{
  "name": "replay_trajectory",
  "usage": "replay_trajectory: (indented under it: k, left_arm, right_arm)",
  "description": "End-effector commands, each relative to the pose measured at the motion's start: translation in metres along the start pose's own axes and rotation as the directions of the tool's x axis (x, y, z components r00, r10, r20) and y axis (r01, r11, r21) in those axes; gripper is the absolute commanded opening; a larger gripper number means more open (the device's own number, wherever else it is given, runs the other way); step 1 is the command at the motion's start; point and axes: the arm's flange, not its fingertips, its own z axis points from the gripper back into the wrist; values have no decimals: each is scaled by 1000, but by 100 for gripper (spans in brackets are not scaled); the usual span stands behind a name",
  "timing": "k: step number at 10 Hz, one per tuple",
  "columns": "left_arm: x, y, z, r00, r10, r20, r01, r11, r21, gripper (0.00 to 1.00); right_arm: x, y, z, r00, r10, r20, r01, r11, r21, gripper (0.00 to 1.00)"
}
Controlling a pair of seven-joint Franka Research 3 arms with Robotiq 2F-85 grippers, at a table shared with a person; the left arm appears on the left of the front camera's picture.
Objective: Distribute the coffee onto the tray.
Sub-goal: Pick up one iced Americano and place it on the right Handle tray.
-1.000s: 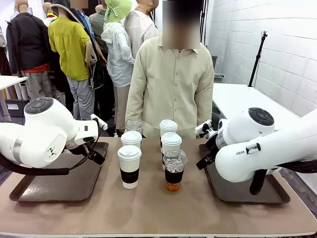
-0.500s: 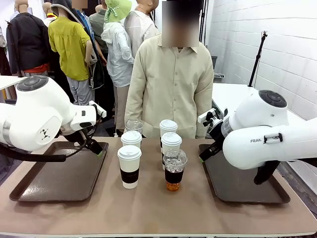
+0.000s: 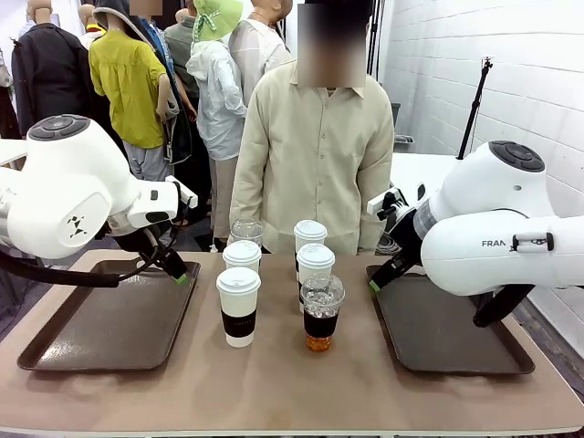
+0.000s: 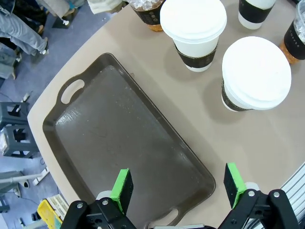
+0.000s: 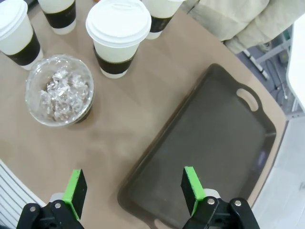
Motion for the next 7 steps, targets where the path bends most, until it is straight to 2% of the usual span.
replay_trajectory:
  k: [1, 3, 7]
  left_arm:
    - [1, -2, 9, 1000, -12, -5, 11, 999, -31, 100]
    - [-2, 2, 27, 995, -101, 26, 103, 989, -109, 100]
    - [-14, 15, 43, 974, -152, 166, 176, 973, -146, 100]
  right_arm:
    - [-4, -8, 3, 999, 37, 2, -37, 998, 59, 100]
    - [-9, -13, 22, 997, 74, 38, -78, 991, 111, 100]
    - [-20, -18, 53, 987, 101, 126, -120, 981, 152, 100]
